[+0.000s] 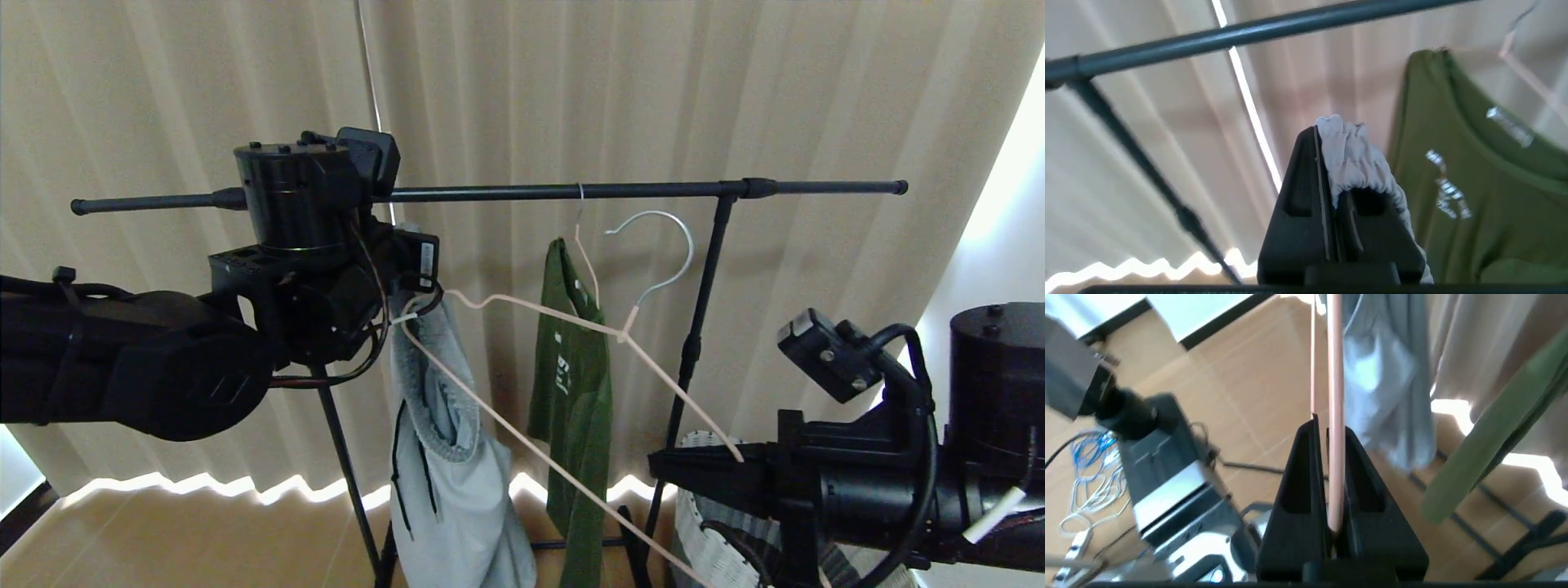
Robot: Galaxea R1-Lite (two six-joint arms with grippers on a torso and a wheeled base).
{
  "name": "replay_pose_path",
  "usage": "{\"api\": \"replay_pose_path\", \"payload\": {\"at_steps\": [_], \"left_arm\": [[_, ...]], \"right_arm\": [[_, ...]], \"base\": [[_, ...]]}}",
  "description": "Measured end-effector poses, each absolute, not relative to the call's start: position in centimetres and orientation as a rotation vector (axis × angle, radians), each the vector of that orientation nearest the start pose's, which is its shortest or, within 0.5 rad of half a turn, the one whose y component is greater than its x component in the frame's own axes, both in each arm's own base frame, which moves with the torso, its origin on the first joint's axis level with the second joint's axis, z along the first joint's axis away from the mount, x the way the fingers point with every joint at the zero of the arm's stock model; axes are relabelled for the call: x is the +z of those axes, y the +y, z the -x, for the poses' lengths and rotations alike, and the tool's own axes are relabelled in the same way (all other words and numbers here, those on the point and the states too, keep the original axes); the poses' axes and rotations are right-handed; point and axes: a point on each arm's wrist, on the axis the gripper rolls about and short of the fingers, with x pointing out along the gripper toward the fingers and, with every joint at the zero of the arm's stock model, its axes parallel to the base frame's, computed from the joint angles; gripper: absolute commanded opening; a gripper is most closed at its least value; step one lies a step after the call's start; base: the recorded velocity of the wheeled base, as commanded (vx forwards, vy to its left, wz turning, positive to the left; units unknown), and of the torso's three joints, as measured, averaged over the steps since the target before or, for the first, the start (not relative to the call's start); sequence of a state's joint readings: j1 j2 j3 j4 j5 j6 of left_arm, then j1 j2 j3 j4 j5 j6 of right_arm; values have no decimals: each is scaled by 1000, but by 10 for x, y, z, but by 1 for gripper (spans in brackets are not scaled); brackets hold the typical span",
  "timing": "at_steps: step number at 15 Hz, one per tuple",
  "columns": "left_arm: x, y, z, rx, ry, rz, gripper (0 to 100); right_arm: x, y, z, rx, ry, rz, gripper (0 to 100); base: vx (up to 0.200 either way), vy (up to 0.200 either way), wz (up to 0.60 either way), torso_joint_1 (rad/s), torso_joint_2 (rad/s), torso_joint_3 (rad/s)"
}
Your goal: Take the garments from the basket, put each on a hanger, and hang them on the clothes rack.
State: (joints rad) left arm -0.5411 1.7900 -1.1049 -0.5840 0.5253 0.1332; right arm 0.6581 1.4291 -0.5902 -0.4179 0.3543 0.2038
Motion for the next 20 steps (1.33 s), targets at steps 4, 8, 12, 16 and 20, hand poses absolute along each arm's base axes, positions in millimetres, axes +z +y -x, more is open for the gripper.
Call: {"api": "replay_pose_path", "payload": {"at_steps": [4, 8, 12, 16, 20], "left_arm": [[228, -166, -299, -4, 146, -220, 0], [231, -166, -290, -15, 172, -216, 0], [234, -165, -287, -18, 167, -214, 0], [235, -164, -286, -17, 165, -213, 0], [232, -151, -284, 78, 180, -227, 0]], "right_arm": [[173, 156, -192, 861, 550, -193, 0], [175, 168, -200, 858, 527, -221, 0], [166, 185, -199, 842, 546, -204, 0], [161, 200, -208, 747, 557, -223, 0], [155, 205, -216, 651, 555, -219, 0]], "base": [[0, 0, 0, 0, 0, 0], [0, 0, 0, 0, 0, 0], [0, 0, 0, 0, 0, 0], [0, 0, 0, 0, 0, 0], [0, 0, 0, 0, 0, 0]]}}
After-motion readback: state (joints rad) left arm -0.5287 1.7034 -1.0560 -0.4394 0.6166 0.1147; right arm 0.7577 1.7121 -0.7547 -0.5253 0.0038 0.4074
